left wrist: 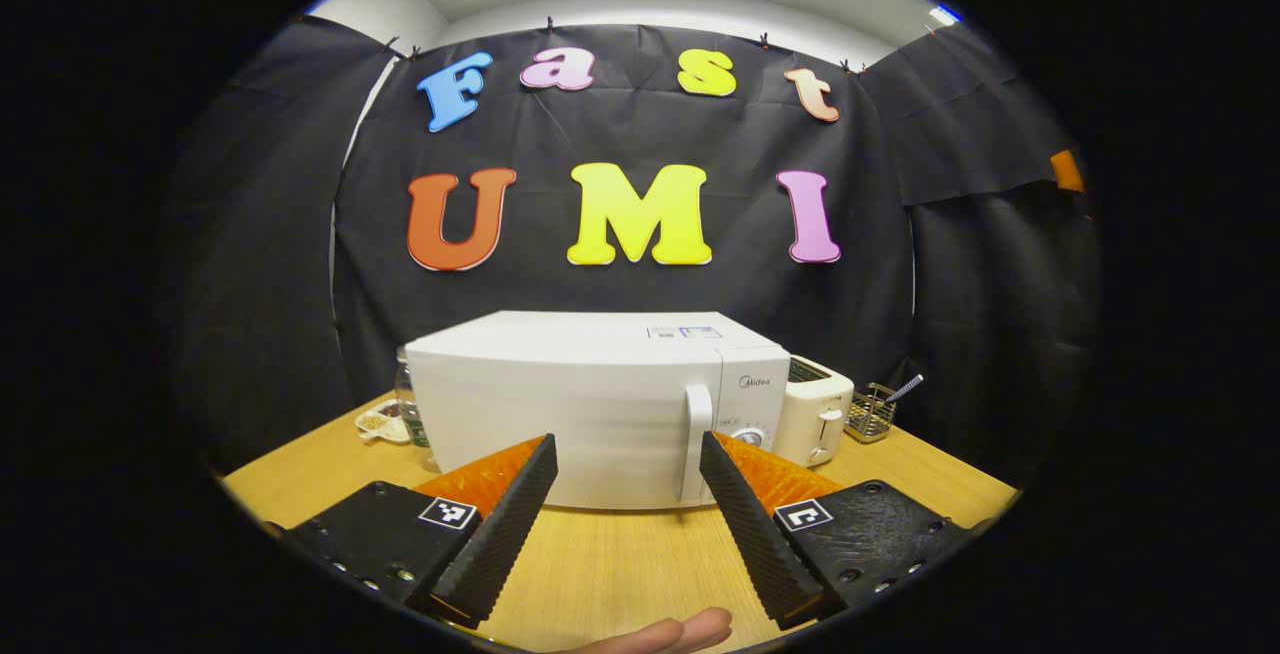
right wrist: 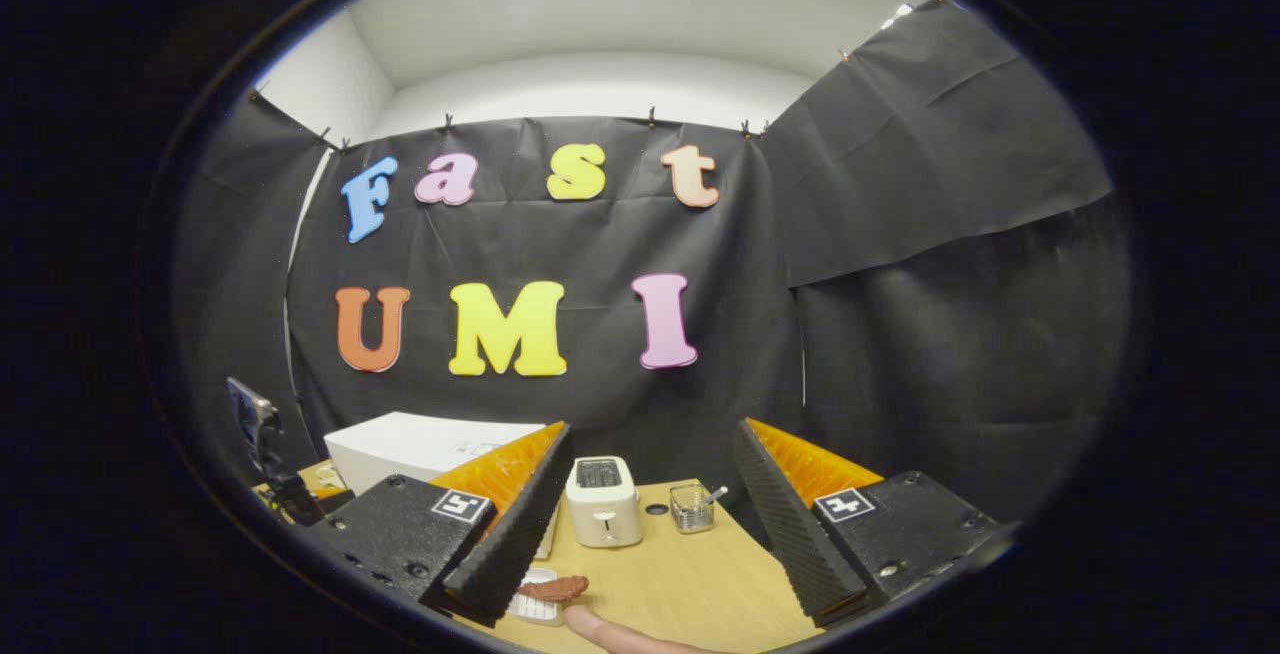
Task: Open the microwave oven with the left hand, put the food in, and close the microwave oven.
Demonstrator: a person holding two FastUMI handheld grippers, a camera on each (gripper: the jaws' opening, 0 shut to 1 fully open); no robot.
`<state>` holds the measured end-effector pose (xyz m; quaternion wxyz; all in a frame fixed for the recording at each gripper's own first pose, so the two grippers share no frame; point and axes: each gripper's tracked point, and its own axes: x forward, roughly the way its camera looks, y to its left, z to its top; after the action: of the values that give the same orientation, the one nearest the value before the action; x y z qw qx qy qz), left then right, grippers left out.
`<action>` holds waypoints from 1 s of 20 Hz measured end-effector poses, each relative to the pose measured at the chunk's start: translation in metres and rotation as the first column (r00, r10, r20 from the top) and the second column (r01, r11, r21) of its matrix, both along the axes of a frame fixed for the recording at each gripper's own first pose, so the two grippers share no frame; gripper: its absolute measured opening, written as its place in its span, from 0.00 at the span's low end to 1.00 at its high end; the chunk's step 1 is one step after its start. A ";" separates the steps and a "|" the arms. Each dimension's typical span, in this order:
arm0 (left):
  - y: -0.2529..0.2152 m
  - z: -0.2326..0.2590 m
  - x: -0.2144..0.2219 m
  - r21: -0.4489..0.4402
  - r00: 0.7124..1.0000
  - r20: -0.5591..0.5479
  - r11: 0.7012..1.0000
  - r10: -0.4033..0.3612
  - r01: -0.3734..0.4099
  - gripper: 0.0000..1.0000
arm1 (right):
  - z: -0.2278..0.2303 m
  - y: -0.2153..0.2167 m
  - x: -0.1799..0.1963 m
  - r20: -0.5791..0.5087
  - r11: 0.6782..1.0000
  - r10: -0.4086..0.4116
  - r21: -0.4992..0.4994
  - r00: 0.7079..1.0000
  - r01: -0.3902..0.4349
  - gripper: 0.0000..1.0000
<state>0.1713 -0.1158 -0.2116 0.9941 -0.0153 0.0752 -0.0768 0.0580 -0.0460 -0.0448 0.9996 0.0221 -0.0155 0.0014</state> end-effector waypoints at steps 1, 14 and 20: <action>-0.008 -0.007 0.009 -0.008 1.000 -0.004 1.000 -0.009 0.009 0.93 | -0.002 0.000 0.003 -0.003 1.000 0.004 0.000 1.000 -0.004 0.94; -0.050 -0.037 0.092 -0.008 0.999 0.033 1.000 -0.028 0.029 0.92 | -0.045 -0.010 0.034 -0.069 0.998 0.015 -0.053 0.998 -0.019 1.00; -0.053 -0.039 0.116 -0.027 0.999 0.050 0.999 -0.021 0.023 0.65 | -0.060 -0.021 0.037 -0.083 0.999 0.011 -0.052 0.997 -0.016 1.00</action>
<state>0.2870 -0.1691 -0.2506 0.9944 -0.0263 0.0498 -0.0891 0.0953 -0.0667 -0.1050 0.9996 -0.0042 0.0260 0.0077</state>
